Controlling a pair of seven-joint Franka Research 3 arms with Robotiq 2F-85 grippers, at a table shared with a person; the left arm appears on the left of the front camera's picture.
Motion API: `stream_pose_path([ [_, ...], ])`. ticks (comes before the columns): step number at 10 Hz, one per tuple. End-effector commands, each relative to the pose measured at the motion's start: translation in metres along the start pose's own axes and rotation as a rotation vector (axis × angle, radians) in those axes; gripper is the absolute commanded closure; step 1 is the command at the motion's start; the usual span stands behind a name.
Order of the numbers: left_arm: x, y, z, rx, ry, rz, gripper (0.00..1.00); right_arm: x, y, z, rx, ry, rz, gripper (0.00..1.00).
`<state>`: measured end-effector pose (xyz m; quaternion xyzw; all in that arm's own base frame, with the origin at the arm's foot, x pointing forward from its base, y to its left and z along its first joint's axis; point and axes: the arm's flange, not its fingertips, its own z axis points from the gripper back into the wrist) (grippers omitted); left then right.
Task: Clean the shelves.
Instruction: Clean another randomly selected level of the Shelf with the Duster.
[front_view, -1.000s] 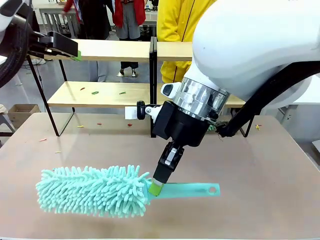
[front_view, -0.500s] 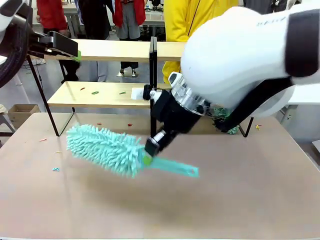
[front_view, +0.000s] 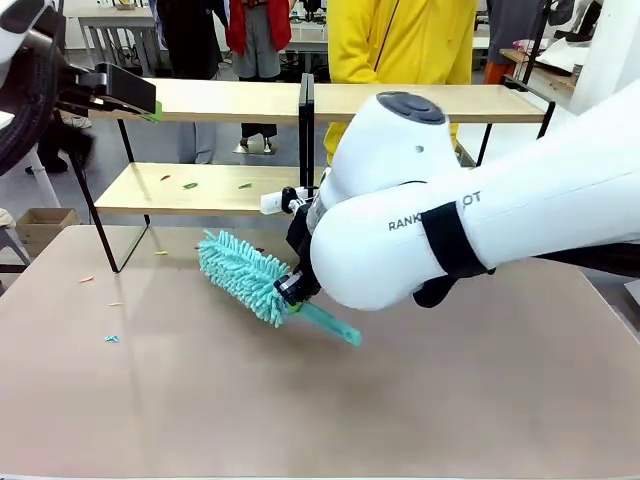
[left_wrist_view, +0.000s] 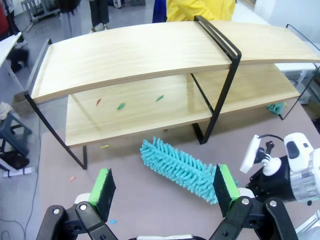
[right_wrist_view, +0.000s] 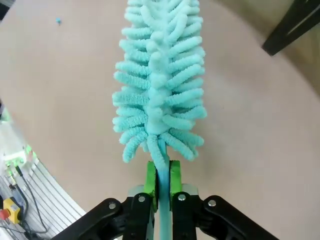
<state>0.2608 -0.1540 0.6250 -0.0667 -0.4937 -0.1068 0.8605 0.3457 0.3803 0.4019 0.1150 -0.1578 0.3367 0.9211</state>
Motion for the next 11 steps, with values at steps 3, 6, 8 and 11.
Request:
stream_pose_path([
  [3,0.000,0.000,0.001,0.009,-0.002,0.002,0.00,0.000,0.000,0.000,0.000,0.000,0.000,0.88],
  [6,0.000,0.000,0.001,0.009,-0.002,0.002,0.00,0.023,-0.008,-0.013,-0.073,-0.111,-0.078,0.88],
  [8,0.000,0.000,0.001,0.009,-0.002,0.002,0.00,0.029,-0.015,-0.016,-0.084,-0.194,-0.138,0.88],
  [11,0.000,0.000,0.001,0.009,-0.002,0.002,0.00,0.042,-0.026,-0.032,-0.183,-0.186,-0.254,0.88],
])
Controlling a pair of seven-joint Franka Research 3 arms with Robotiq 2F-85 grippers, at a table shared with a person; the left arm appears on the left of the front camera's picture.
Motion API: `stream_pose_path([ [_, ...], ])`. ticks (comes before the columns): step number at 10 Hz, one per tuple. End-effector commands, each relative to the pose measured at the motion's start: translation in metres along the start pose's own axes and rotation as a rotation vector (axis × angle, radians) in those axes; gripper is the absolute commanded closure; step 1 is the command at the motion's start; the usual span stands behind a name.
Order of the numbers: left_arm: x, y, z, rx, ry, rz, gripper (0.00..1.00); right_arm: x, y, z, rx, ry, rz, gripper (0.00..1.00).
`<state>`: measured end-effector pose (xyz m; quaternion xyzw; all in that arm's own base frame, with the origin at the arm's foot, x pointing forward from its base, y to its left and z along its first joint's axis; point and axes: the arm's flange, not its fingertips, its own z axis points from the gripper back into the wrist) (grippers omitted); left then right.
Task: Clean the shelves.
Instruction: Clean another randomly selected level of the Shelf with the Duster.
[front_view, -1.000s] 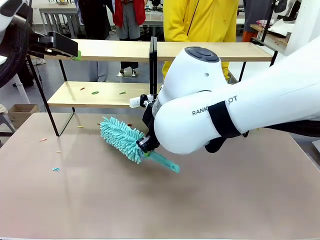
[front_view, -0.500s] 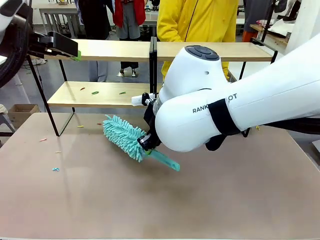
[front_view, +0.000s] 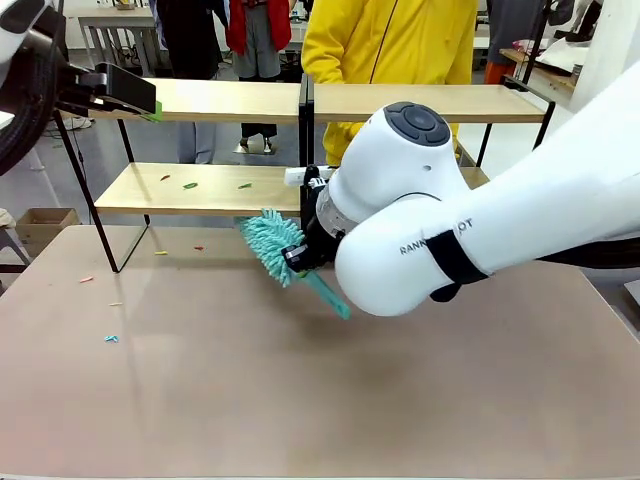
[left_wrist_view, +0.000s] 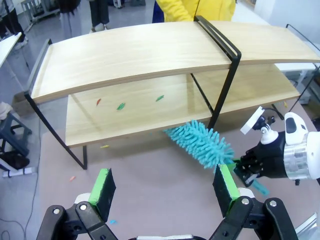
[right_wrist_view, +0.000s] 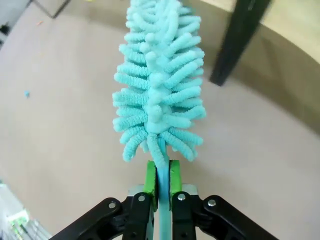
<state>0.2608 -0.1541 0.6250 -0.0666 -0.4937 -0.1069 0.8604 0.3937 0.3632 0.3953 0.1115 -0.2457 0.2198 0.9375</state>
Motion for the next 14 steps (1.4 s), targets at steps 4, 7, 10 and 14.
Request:
stream_pose_path([
  [4,0.000,0.000,0.001,0.009,-0.002,0.002,0.00,0.028,0.031,-0.054,-0.187,0.030,-0.065,0.88],
  [7,0.000,0.000,0.001,0.009,-0.002,0.002,0.00,0.043,0.045,-0.081,-0.186,0.108,-0.038,0.88],
  [10,0.000,0.000,0.001,0.009,-0.002,0.002,0.00,0.053,0.061,-0.094,-0.068,0.121,-0.035,0.88],
  [14,0.000,0.000,0.001,0.009,-0.002,0.002,0.00,0.069,0.082,-0.112,0.024,0.151,0.020,0.88],
])
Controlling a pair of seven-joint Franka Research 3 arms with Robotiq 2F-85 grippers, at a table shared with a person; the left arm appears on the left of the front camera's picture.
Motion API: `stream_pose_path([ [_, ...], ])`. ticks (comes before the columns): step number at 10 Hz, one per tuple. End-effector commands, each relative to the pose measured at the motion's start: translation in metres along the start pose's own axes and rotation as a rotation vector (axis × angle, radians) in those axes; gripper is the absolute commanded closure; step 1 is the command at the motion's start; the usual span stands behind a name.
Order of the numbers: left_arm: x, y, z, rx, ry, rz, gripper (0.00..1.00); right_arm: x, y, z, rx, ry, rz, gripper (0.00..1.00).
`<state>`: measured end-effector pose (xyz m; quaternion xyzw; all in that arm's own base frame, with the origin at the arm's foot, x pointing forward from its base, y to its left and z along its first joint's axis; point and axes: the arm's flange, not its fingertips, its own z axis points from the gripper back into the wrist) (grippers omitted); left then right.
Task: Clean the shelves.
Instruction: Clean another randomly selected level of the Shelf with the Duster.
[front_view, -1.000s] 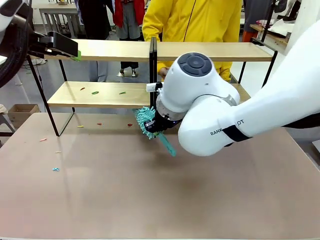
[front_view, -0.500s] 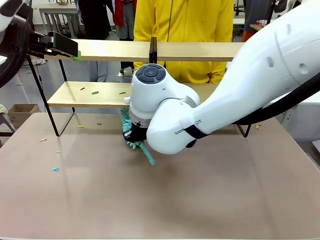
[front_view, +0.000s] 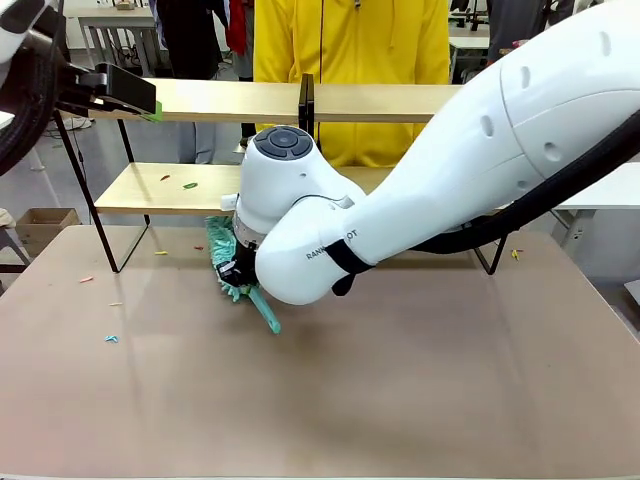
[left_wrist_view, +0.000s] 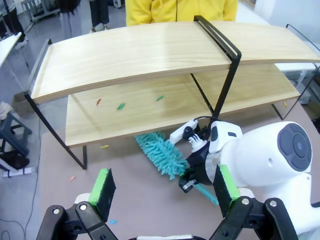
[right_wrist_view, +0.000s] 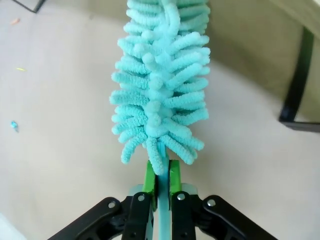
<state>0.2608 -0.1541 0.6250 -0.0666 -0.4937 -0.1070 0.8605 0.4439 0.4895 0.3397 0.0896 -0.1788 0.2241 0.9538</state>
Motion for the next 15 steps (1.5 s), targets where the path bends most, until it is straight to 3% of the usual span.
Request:
stream_pose_path([
  [1,0.000,0.000,0.001,0.009,-0.002,0.002,0.00,0.020,0.003,-0.005,0.040,0.022,0.039,0.88],
  [8,0.000,0.000,0.001,0.009,-0.002,0.002,0.00,0.060,0.023,-0.002,0.160,0.117,0.279,0.88],
  [11,0.000,0.000,0.001,0.009,-0.002,0.002,0.00,0.055,0.002,0.032,0.208,0.264,0.525,0.88],
  [13,0.000,0.000,0.001,0.009,-0.002,0.002,0.00,0.034,-0.009,0.059,0.330,0.396,0.740,0.88],
  [14,0.000,0.000,0.001,0.009,-0.002,0.002,0.00,0.024,-0.023,0.077,0.455,0.389,0.797,0.88],
  [15,0.000,0.000,0.001,0.009,-0.002,0.002,0.00,0.016,-0.040,0.093,0.542,0.318,0.764,0.88],
])
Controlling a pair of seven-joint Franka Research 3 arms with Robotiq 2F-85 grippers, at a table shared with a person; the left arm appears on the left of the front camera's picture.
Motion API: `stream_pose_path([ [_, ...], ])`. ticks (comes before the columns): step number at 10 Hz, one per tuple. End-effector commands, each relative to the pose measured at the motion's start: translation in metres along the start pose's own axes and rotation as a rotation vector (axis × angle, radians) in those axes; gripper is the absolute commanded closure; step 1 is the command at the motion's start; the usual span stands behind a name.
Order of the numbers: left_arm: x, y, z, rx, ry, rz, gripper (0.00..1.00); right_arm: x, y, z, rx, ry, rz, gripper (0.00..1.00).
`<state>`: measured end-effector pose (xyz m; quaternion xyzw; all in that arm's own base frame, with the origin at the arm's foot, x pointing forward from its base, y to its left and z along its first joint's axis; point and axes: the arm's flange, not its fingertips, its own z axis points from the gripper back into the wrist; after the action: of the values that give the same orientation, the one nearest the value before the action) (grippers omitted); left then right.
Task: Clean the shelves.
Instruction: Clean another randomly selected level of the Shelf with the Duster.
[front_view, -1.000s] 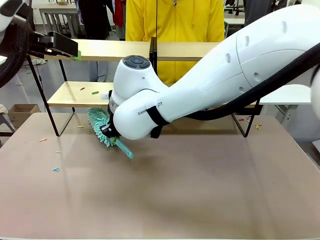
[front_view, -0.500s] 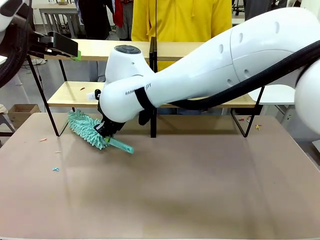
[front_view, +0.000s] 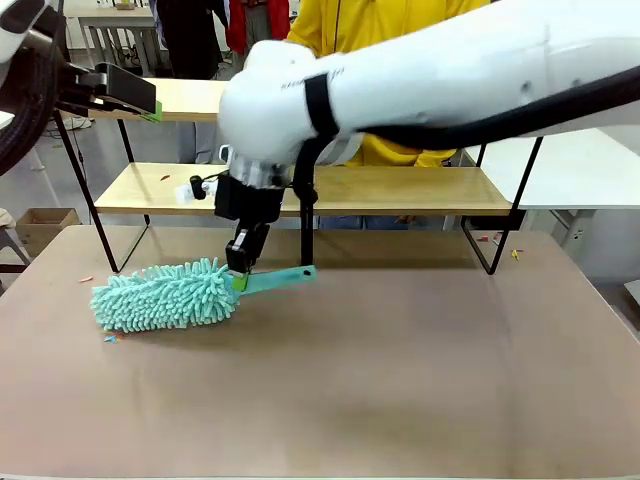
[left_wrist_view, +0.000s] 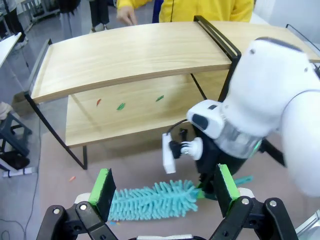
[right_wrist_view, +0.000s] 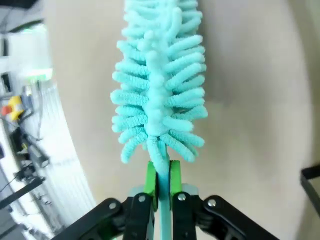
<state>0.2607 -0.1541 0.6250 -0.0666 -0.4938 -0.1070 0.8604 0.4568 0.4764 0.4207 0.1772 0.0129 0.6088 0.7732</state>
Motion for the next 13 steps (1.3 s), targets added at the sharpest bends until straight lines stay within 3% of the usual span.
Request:
stream_pose_path([
  [1,0.000,0.001,0.001,0.009,-0.002,0.002,0.00,-0.061,0.006,0.028,0.111,-0.166,0.022,0.88],
  [3,0.000,0.001,0.001,0.009,-0.002,0.002,0.00,-0.112,0.028,0.043,0.064,-0.280,0.007,0.88],
  [6,0.000,0.001,0.001,0.009,-0.002,0.002,0.00,-0.186,0.075,0.040,0.183,-0.230,-0.015,0.88],
  [8,0.000,0.001,0.001,0.009,-0.002,0.002,0.00,-0.250,0.128,0.030,0.113,-0.270,-0.088,0.88],
  [10,0.000,0.001,0.001,0.009,-0.002,0.002,0.00,-0.321,0.159,0.026,0.039,-0.337,-0.184,0.88],
  [11,0.000,0.001,0.001,0.009,-0.002,0.002,0.00,-0.341,0.160,0.024,0.015,-0.419,-0.258,0.88],
  [12,0.000,0.001,0.001,0.009,-0.002,0.002,0.00,-0.318,0.145,0.012,-0.058,-0.398,-0.382,0.88],
  [13,0.000,0.001,0.001,0.009,-0.002,0.002,0.00,-0.310,0.141,0.033,0.063,-0.329,-0.179,0.88],
])
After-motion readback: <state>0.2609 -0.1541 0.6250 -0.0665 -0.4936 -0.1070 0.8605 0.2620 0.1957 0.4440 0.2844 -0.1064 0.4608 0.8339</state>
